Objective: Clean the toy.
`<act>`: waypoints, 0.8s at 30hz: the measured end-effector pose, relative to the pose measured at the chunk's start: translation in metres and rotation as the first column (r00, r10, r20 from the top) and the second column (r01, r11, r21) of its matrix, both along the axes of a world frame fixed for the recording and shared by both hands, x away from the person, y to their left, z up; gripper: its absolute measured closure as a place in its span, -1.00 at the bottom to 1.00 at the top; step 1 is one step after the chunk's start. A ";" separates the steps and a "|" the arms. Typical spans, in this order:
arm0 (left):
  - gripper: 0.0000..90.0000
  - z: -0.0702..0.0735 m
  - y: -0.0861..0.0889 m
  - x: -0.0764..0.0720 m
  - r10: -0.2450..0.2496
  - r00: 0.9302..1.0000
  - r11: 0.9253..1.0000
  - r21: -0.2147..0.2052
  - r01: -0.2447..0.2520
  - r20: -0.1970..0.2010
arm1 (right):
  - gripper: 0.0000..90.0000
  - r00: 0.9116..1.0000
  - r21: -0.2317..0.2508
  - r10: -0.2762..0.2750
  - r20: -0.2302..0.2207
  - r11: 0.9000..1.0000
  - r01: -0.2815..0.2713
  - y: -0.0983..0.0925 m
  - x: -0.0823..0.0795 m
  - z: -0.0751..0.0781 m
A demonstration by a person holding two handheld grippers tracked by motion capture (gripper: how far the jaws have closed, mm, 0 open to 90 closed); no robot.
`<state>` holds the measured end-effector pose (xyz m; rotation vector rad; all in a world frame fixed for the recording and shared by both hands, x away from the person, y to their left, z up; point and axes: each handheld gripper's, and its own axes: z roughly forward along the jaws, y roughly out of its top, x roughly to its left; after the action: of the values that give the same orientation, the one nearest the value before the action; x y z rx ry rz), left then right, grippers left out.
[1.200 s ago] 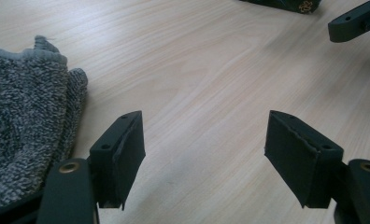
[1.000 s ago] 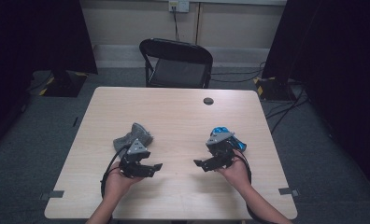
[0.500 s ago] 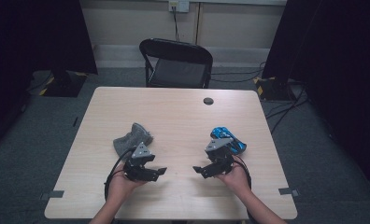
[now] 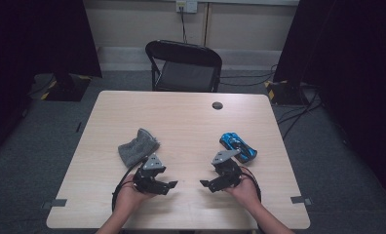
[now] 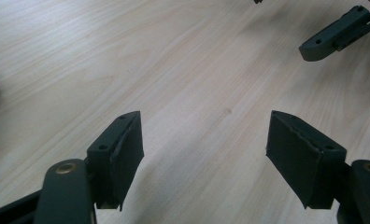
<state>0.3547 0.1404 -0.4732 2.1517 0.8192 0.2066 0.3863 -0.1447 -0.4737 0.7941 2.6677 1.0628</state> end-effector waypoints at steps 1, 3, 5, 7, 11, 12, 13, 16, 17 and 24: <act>-0.41 -0.001 0.000 0.000 -0.001 1.000 1.000 0.000 0.001 -0.002 | -0.70 1.000 -0.003 0.003 0.000 1.000 -0.003 0.000 -0.001 0.000; -0.42 -0.002 -0.002 -0.001 -0.006 1.000 1.000 0.002 0.006 -0.002 | -0.70 1.000 -0.006 0.004 -0.002 1.000 -0.004 -0.001 -0.002 -0.001; -0.43 -0.003 -0.003 -0.001 -0.013 1.000 1.000 0.010 0.013 0.002 | -0.70 1.000 -0.005 0.011 0.000 1.000 -0.011 -0.001 -0.003 -0.003; -0.44 -0.004 -0.003 -0.002 -0.021 1.000 1.000 0.015 0.021 0.002 | -0.70 1.000 -0.005 0.009 -0.005 1.000 -0.009 -0.002 -0.004 -0.004; -0.47 -0.007 -0.005 -0.003 -0.024 1.000 0.999 0.029 0.024 0.004 | -0.70 1.000 -0.017 0.010 0.003 1.000 -0.010 -0.002 -0.007 -0.009; -0.48 -0.007 -0.006 -0.004 -0.022 1.000 0.999 0.028 0.022 0.005 | -0.70 1.000 -0.018 0.014 0.003 1.000 -0.014 -0.002 -0.007 -0.010; -0.50 -0.008 -0.007 -0.004 -0.020 1.000 1.000 0.024 0.020 0.005 | -0.70 1.000 -0.019 0.015 0.006 1.000 -0.015 -0.002 -0.008 -0.012; -0.54 -0.008 -0.008 -0.004 -0.027 1.000 0.999 0.034 0.027 0.009 | -0.70 1.000 -0.025 0.020 0.007 0.999 -0.019 -0.002 -0.009 -0.015; -0.54 -0.009 -0.008 -0.005 -0.028 1.000 0.999 0.033 0.028 0.014 | -0.70 1.000 -0.026 0.020 0.010 0.999 -0.020 -0.001 -0.009 -0.016; -0.63 -0.012 -0.009 -0.006 -0.023 0.999 0.999 0.043 0.022 0.022 | -0.71 0.999 -0.028 0.043 0.015 0.999 -0.042 0.001 -0.012 -0.022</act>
<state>0.3485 0.1311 -0.4852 2.1939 0.7836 0.2381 0.3745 -0.1441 -0.4956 0.7240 2.6916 1.0349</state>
